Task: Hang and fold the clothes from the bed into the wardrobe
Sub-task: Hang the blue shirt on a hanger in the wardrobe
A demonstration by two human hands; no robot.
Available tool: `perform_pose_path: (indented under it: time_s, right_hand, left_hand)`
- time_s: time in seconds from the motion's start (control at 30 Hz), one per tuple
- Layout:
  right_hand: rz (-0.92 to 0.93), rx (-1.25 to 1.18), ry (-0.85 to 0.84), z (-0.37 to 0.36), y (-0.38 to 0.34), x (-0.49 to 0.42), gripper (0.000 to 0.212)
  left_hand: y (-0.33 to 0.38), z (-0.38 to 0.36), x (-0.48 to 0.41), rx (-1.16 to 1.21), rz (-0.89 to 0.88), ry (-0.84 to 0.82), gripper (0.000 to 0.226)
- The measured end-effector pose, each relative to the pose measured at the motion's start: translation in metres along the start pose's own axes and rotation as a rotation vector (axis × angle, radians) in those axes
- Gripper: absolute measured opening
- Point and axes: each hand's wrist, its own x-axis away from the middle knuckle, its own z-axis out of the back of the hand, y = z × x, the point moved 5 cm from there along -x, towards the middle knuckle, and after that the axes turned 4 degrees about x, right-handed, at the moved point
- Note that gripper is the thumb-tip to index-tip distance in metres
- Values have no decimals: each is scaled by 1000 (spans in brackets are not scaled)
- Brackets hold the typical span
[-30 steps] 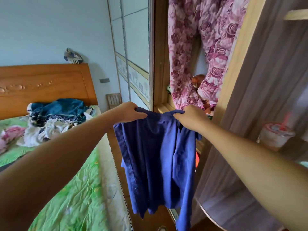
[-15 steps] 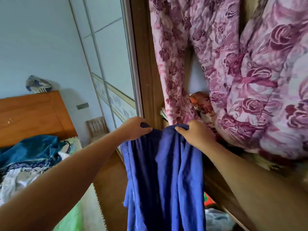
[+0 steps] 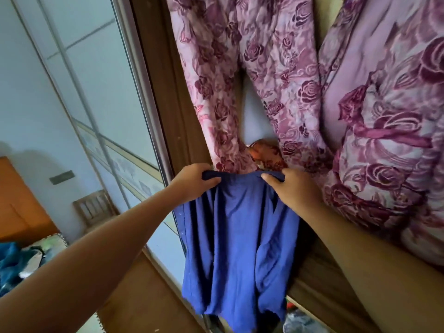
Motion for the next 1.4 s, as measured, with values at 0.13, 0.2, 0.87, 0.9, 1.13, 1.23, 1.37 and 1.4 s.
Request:
perform_pose_path:
  time_s: [0.13, 0.2, 0.87, 0.9, 1.13, 1.23, 1.37, 1.4]
  right_hand:
    - [-61, -29, 143, 14, -1, -9, 60]
    - [-88, -16, 214, 26, -6, -19, 61]
    - [-364, 463, 629, 306, -88, -167, 60]
    - [-365, 474, 635, 316, -91, -174, 63]
    - [-382, 381, 532, 276, -59, -206, 62]
    - [-411, 307, 458, 226, -23, -202, 61]
    - [-472, 227, 321, 147, 20, -193, 58]
    - [-478, 206, 285, 124, 29, -189, 56]
  left_hand:
    - [27, -2, -39, 98, -188, -5, 10]
    - [43, 0, -62, 121, -284, -2, 23]
    - [198, 211, -291, 45, -603, 330, 30]
    - [200, 219, -298, 66, -582, 380, 32]
    - [177, 172, -311, 37, -533, 324, 36]
    - [154, 125, -313, -10, -481, 238, 36]
    - [121, 56, -306, -68, -393, 106, 38]
    - [112, 39, -303, -82, -380, 74, 39]
